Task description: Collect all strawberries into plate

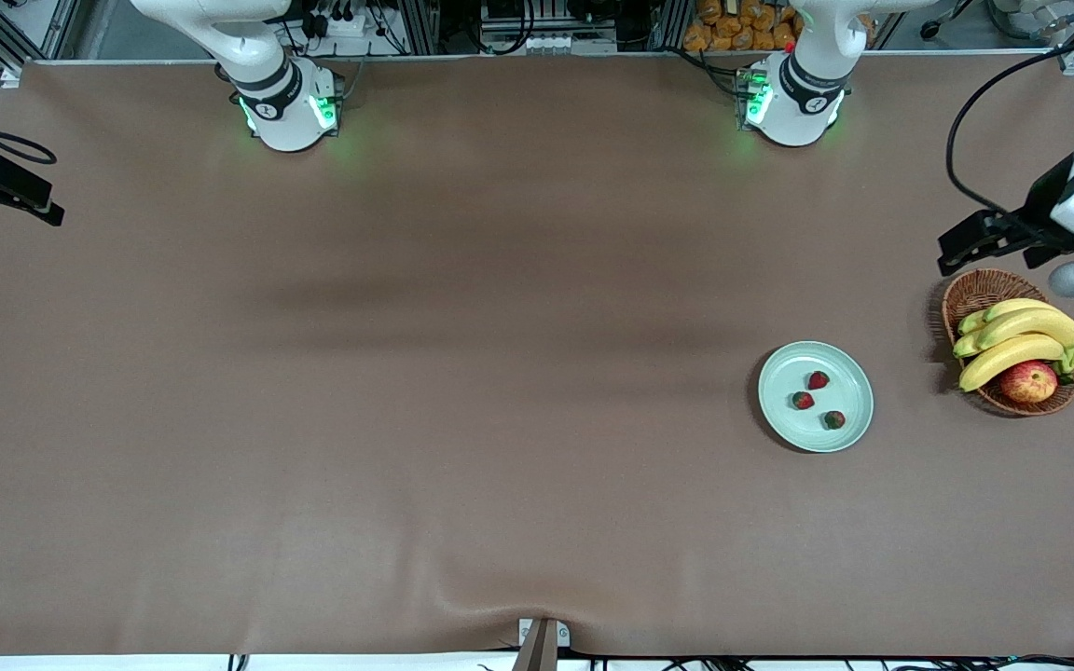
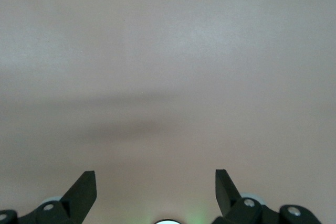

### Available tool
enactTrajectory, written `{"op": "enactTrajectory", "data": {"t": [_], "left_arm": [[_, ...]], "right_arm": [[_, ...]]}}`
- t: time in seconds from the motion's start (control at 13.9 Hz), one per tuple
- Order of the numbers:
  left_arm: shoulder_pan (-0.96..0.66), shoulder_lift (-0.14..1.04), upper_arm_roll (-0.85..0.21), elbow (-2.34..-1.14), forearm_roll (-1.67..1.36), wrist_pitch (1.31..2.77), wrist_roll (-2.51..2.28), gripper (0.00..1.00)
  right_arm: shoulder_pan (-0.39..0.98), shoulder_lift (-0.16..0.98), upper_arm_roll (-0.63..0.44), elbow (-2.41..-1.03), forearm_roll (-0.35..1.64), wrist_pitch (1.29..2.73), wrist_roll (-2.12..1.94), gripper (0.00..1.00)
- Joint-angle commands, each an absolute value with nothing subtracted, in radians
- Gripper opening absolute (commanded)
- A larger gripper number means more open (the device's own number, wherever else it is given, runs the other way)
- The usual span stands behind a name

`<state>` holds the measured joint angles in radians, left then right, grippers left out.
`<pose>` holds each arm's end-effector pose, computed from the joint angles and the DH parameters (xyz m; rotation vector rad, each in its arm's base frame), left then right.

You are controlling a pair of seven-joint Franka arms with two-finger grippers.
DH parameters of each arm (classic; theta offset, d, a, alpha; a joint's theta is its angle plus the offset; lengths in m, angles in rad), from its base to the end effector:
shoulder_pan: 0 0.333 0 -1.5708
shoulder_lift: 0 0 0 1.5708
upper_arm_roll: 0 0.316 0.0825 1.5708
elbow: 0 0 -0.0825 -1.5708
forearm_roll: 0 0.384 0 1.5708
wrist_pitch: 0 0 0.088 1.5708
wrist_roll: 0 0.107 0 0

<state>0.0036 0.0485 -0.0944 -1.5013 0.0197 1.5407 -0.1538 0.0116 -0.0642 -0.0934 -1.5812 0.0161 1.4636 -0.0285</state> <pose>0.5649 -0.0478 0.6275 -3.1239 -0.0994 0.0109 0.5216 -0.0427 0.6450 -3.1145 0.0805 0.0816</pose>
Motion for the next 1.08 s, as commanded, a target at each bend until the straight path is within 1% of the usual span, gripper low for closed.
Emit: {"op": "enactTrajectory", "data": {"t": [0.0,0.14,0.43,1.01], "left_arm": [[-0.029,0.012,-0.031,-1.517,-0.032,1.496,-0.082,1.0],[-0.055,-0.008,-0.014,-1.537,-0.034,1.477,-0.063,1.0],[-0.058,-0.04,-0.015,-1.588,-0.031,1.509,-0.06,1.0],[-0.044,-0.023,-0.021,-1.56,-0.011,1.513,-0.075,1.0]], "right_arm": [[0.005,-0.057,-0.089,-1.566,0.025,1.459,-0.028,1.0],[0.002,-0.057,-0.089,-1.566,0.025,1.457,-0.028,1.0],[0.003,-0.057,-0.089,-1.566,0.026,1.457,-0.028,1.0],[0.005,-0.057,-0.089,-1.566,0.026,1.457,-0.028,1.0]]}}
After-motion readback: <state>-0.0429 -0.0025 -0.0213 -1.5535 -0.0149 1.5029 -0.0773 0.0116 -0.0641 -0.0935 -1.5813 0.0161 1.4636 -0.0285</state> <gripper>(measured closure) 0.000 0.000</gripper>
